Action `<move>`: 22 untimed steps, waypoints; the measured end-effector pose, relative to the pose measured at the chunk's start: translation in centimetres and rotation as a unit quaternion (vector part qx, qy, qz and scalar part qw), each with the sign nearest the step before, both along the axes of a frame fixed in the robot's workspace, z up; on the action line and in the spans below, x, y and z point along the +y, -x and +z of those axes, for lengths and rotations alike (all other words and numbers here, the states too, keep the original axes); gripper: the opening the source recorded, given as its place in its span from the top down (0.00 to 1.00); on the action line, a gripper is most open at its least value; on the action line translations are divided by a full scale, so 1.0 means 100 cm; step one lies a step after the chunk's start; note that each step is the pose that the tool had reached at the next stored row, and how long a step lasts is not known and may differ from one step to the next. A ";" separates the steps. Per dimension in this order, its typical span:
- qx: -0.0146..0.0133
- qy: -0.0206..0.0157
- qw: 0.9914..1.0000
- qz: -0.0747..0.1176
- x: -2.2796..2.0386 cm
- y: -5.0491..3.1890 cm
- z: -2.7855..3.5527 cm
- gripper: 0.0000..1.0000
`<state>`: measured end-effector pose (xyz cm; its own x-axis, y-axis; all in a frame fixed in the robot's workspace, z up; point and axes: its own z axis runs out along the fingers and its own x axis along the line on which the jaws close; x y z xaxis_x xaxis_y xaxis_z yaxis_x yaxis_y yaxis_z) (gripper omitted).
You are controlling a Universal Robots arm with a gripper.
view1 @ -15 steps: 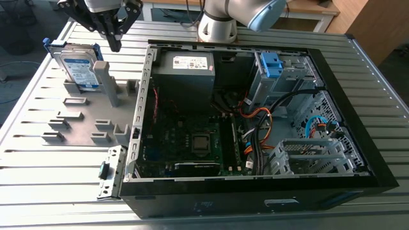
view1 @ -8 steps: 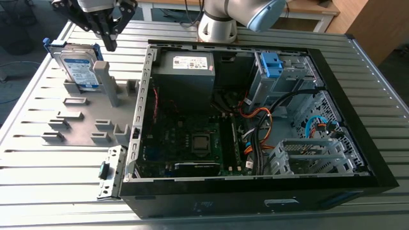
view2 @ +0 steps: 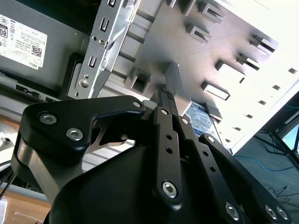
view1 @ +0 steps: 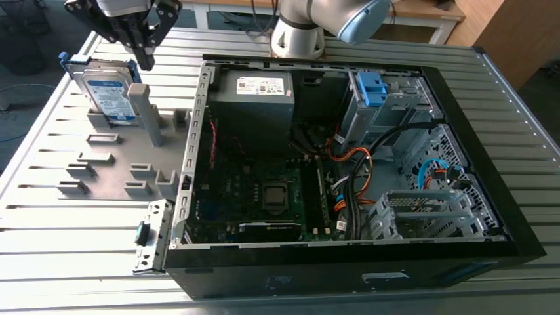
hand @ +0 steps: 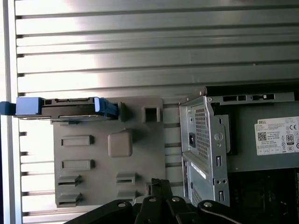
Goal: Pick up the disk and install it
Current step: 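Reach for the disk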
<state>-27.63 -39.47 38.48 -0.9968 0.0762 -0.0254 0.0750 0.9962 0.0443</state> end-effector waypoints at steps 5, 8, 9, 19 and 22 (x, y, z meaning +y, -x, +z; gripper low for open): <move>0.000 0.000 1.000 0.000 0.0000 0.0042 -0.0004 0.89; 0.000 0.000 1.000 0.000 0.0000 0.0064 -0.0007 0.89; 0.000 0.000 1.000 0.000 0.0000 0.0071 -0.0008 0.89; 0.000 0.000 1.000 0.000 0.0000 0.0148 -0.0019 0.89; 0.000 0.000 1.000 0.000 0.0000 0.0175 -0.0023 0.89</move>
<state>-29.38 -39.47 38.25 -0.9968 0.0762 -0.0254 0.0750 0.9962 0.0443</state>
